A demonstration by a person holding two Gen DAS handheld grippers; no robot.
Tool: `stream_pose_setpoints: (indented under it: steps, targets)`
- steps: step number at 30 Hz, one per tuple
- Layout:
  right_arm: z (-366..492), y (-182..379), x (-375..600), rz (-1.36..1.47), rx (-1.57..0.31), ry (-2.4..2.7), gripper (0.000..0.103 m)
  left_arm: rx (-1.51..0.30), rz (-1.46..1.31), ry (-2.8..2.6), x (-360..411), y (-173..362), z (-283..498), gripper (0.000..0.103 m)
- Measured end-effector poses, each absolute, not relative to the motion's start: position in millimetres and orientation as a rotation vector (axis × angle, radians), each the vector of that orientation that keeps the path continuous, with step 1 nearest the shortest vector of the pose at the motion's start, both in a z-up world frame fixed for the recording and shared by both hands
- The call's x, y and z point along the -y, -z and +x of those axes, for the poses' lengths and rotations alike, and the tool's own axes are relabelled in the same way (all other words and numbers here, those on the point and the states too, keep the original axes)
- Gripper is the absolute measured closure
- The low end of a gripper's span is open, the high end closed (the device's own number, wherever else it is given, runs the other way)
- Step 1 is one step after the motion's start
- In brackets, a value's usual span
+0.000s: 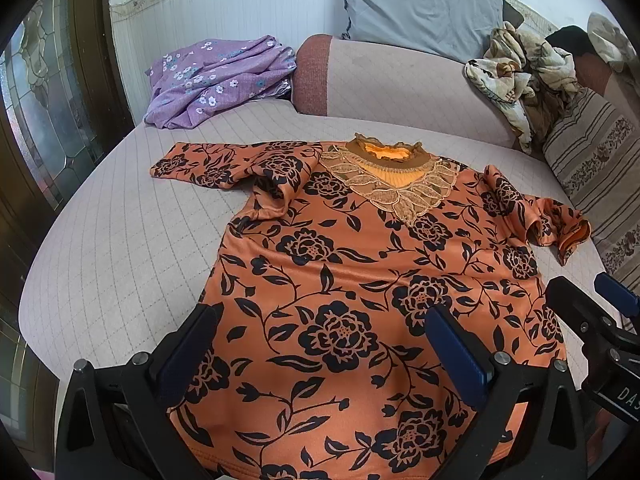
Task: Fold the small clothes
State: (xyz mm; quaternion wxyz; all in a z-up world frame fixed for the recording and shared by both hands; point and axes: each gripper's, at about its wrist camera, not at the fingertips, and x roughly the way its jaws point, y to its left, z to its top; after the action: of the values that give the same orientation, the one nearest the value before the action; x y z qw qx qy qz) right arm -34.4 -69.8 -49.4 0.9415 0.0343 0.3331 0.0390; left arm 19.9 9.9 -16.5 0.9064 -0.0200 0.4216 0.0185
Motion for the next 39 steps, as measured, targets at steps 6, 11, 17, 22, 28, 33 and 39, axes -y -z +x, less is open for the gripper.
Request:
stream_pose_setpoints:
  steps: [6,11,17,22,28,33,39]
  targets:
    - [-34,50,69,0.067,-0.684,-0.081,0.0,-0.871,-0.043,-0.039,-10,17,20,0.0]
    - [-35,51,69,0.068,-0.687,-0.083,0.0,-0.875,-0.04,-0.036,-9,17,21,0.0]
    - [-30,62,78,0.121,-0.736,-0.126,0.0,-0.898,-0.077,-0.051,-31,28,31,0.0]
    - [-29,75,139,0.335,-0.743,-0.144,0.0,-0.919,-0.133,-0.193,-97,44,56,0.0]
    - [-4,92,268,0.69,-0.696,0.013,0.0,-0.933,-0.211,-0.382,-177,67,85,0.0]
    - [25,134,345,1.175,-0.624,-0.036,0.001,-0.905,-0.209,-0.439,-200,83,97,0.0]
    - [46,137,353,1.251,-0.571,0.071,0.001,-0.903,-0.193,-0.445,-203,102,107,0.0]
